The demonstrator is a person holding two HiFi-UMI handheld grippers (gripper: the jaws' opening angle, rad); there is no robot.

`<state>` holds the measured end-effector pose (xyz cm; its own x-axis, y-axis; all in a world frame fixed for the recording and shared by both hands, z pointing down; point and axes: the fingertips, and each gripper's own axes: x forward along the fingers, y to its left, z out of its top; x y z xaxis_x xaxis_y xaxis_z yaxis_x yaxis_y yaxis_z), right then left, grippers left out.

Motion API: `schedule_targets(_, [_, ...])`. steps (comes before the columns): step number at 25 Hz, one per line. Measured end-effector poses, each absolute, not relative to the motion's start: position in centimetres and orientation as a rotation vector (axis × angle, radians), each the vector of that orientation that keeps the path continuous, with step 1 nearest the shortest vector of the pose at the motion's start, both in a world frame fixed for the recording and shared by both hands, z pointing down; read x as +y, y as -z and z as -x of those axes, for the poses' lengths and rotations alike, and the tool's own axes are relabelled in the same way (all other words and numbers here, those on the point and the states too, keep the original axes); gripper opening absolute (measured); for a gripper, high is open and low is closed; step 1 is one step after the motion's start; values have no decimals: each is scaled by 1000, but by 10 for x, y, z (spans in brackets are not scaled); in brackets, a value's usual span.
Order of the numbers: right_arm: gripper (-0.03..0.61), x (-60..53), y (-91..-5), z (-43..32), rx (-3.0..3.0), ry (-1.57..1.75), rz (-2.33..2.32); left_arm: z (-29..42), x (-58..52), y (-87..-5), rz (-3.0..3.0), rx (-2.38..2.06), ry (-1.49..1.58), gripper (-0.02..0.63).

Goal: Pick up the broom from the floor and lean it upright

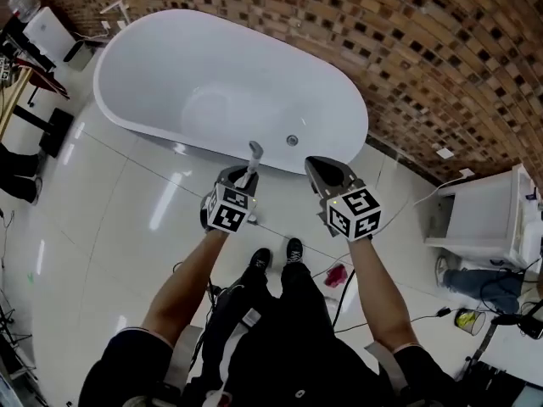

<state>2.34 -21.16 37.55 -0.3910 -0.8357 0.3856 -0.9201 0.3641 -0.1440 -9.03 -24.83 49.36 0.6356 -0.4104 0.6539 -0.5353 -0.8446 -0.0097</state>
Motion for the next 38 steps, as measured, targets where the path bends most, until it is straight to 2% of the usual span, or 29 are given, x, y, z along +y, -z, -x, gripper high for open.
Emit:
schedule_targets(5, [3, -243, -365, 18, -2454, -438, -1386, 148, -257, -492, -2492, -994, -932, 83])
schedule_targets(9, [3, -268, -364, 34, -2517, -425, -1263, 168, -273, -489, -2369, -1157, -860, 83])
schedule_targets(21, [3, -309, -369, 12, -2593, -465, -1063, 139, -357, -505, -2286, -1321, -805, 84])
schedule_targets(38, [3, -350, -403, -9, -2536, -704, -1167, 129, -420, -524, -2243, -1429, -709, 86])
